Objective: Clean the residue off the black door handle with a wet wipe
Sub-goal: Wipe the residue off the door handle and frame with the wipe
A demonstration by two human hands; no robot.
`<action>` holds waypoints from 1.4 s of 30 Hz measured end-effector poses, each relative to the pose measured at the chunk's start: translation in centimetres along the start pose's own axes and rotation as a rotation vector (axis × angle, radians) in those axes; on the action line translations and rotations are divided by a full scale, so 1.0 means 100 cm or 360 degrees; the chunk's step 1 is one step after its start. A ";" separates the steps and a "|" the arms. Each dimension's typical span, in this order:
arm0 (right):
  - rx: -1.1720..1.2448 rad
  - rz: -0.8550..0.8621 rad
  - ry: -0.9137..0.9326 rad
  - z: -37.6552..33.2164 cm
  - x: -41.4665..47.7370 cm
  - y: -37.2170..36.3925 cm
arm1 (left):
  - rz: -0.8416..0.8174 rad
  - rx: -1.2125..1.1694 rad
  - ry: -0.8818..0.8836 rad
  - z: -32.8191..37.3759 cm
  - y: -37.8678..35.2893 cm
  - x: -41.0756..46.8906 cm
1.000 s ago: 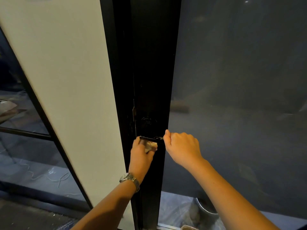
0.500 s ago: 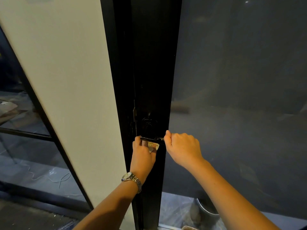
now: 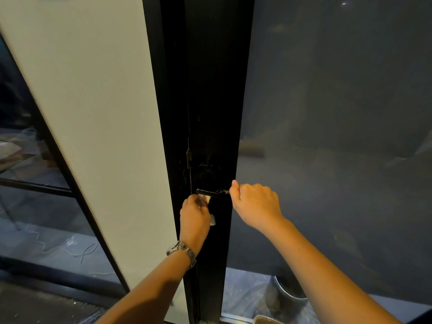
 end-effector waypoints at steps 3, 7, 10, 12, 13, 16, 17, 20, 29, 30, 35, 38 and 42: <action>0.0004 -0.0013 -0.0004 -0.001 0.001 0.000 | -0.0147 0.0146 -0.0366 0.007 -0.001 -0.003; -0.0009 -0.0017 -0.0006 0.000 0.001 0.001 | -0.0105 0.0158 -0.0336 0.008 -0.007 -0.002; -0.0009 0.0000 -0.0004 0.000 0.000 0.000 | 0.0086 -0.0104 0.0096 0.007 -0.012 -0.007; -0.0007 0.0007 -0.0008 0.000 0.001 -0.001 | 0.0111 -0.0286 0.0529 0.004 -0.018 -0.009; -0.0004 0.0012 -0.0010 0.000 0.001 -0.001 | 0.0096 -0.0375 0.0705 -0.001 -0.024 -0.006; -0.0004 0.0016 0.0000 0.000 0.000 -0.001 | 0.0001 -0.0744 0.1174 -0.016 -0.033 0.007; -0.0005 0.0009 0.0000 -0.001 0.000 -0.001 | -0.0076 -0.0854 0.1273 -0.019 -0.034 0.010; -0.0003 -0.0016 -0.0005 -0.001 0.000 -0.001 | -0.0341 -0.1178 0.1370 -0.013 -0.033 0.016; -0.0009 -0.0031 -0.0020 -0.001 0.000 0.002 | -0.0683 -0.1481 0.1687 -0.007 -0.016 0.021; -0.0010 -0.0024 -0.0020 -0.001 0.000 0.002 | -0.0714 -0.1512 0.1685 -0.007 -0.015 0.019; -0.0006 -0.0010 -0.0013 -0.001 0.000 0.001 | -0.0806 -0.1498 0.1712 -0.008 -0.003 0.020; 0.0002 -0.0006 -0.0013 -0.001 0.001 0.001 | -0.0760 -0.1471 0.1749 -0.008 -0.002 0.019; 0.0005 -0.0009 -0.0021 0.000 0.000 0.001 | -0.0757 -0.1279 0.1646 -0.004 0.002 0.017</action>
Point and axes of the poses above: each hand's wrist, its own x-axis towards the middle knuckle, its own y-axis out of the back of the hand, z = x × y, the point moved 4 cm from there along x, towards the middle knuckle, and after that the axes turned 7 degrees about z, right-handed, at the moved point
